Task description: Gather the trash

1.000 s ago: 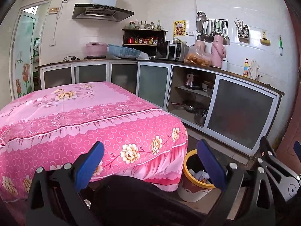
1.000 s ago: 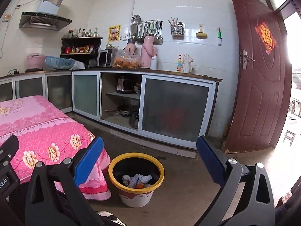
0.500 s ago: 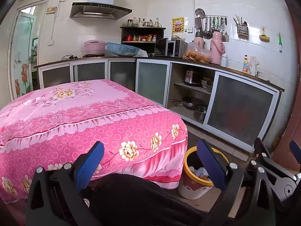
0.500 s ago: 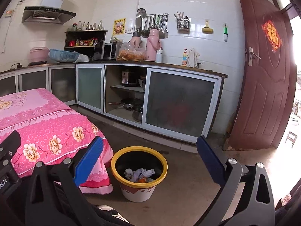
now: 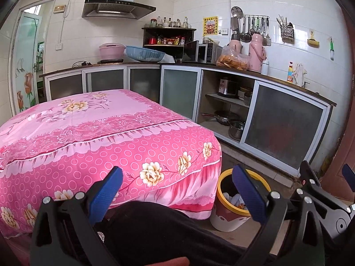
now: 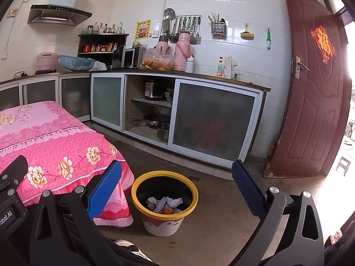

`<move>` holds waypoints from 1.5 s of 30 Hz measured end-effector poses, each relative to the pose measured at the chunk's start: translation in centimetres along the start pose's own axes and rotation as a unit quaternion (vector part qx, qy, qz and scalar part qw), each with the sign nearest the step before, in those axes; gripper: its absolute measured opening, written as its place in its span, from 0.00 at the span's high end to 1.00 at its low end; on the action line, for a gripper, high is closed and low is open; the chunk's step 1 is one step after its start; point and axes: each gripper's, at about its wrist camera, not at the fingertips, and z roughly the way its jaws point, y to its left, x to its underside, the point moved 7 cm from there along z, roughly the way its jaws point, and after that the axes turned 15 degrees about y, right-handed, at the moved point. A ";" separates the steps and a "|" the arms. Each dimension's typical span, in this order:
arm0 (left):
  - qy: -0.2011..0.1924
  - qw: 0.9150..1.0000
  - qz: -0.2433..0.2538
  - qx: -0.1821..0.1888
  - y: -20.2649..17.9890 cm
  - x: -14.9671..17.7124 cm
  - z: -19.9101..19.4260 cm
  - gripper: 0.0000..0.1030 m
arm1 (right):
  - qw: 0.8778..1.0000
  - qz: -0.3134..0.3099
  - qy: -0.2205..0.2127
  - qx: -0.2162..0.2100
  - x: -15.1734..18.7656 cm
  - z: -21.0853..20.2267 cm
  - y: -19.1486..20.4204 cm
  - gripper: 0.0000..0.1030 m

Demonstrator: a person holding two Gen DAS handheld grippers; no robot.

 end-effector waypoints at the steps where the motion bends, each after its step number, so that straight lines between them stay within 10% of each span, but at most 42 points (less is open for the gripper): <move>1: 0.001 1.000 0.001 0.000 0.0 0.0 0.0 0.08 | 1.000 0.000 0.000 0.000 0.0 0.0 0.0 0.08; 45: 0.003 1.000 0.009 -0.004 0.2 0.0 -0.1 0.08 | 1.000 0.001 0.003 -0.001 -0.1 0.1 -0.2 0.08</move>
